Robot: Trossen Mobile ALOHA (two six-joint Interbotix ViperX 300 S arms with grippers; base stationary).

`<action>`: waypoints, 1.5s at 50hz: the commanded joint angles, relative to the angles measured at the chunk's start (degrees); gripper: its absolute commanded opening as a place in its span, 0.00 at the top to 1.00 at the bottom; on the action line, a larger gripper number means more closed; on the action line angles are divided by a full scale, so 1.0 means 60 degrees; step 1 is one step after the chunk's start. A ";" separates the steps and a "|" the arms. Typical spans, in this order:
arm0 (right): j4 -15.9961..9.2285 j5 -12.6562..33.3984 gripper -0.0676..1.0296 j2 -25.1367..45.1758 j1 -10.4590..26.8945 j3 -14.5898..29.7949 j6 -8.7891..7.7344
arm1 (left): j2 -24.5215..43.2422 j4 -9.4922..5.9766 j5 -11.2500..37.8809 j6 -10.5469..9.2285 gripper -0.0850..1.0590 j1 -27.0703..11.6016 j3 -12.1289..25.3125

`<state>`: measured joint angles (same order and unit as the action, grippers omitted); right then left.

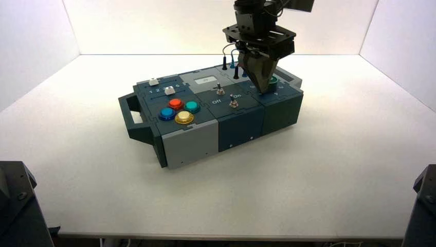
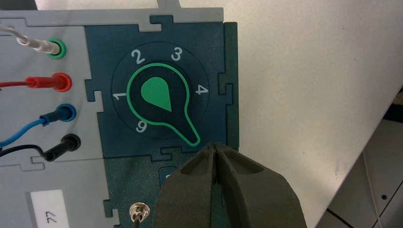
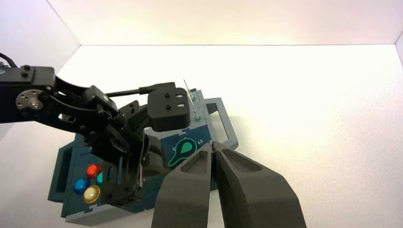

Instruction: Turn the knob to position 1.

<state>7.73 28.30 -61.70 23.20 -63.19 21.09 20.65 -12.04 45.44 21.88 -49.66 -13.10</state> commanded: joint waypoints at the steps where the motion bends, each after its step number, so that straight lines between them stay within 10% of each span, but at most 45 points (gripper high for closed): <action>1: 0.0015 -0.0117 0.96 0.0059 -0.0044 0.0132 0.0015 | -0.0205 0.0015 -0.0044 0.0088 0.95 0.0000 0.0249; 75: 0.0015 -0.0161 0.96 0.0059 -0.0308 0.0117 0.0029 | 0.0337 -0.0044 0.0513 0.0527 0.95 -0.0220 0.1099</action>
<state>7.73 27.95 -61.70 21.71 -63.28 21.18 23.73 -12.22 48.60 24.52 -50.80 -8.26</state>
